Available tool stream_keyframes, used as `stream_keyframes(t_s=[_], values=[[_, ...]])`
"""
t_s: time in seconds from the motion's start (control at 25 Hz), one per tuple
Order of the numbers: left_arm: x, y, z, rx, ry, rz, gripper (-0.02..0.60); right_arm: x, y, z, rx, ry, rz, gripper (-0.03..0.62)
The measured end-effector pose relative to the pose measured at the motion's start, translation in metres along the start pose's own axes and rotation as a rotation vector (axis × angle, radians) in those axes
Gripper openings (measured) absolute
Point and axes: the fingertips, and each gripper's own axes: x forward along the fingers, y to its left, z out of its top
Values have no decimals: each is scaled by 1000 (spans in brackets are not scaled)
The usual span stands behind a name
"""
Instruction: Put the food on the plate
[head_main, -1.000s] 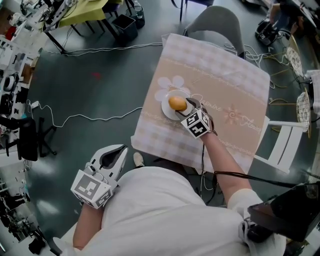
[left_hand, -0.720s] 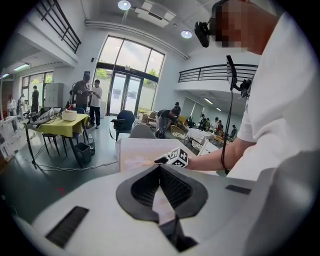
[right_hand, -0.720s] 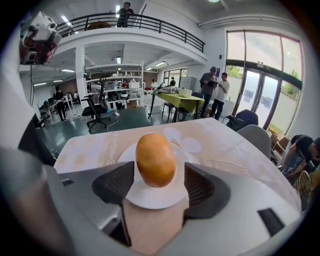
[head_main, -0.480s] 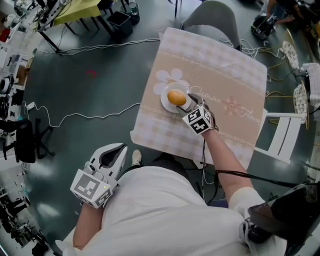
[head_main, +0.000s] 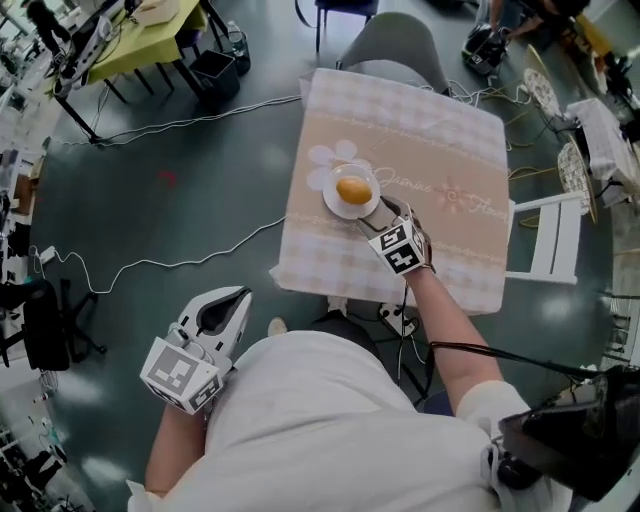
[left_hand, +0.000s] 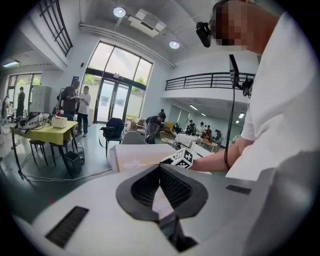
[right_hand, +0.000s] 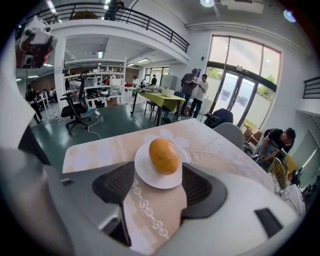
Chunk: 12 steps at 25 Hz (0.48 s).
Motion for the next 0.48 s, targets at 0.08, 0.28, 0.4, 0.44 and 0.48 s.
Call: stream_keyframes(t_s=[0.08, 0.28, 0.4, 0.44, 0.48], values=[[-15, 6, -5, 12, -11, -28, 9, -20, 12, 5, 28, -15, -43, 310], [-53, 11, -20, 38, -37, -130, 9, -81, 65, 13, 131, -64, -108, 240], [-79, 8, -42, 40, -33, -199, 9, -121, 121, 15, 193, -100, -110, 111], [-85, 6, -51, 48, -23, -228, 9, -134, 141, 17, 209, -111, -114, 77], [-90, 6, -61, 57, -10, -256, 9, -146, 161, 19, 225, -120, -118, 53]])
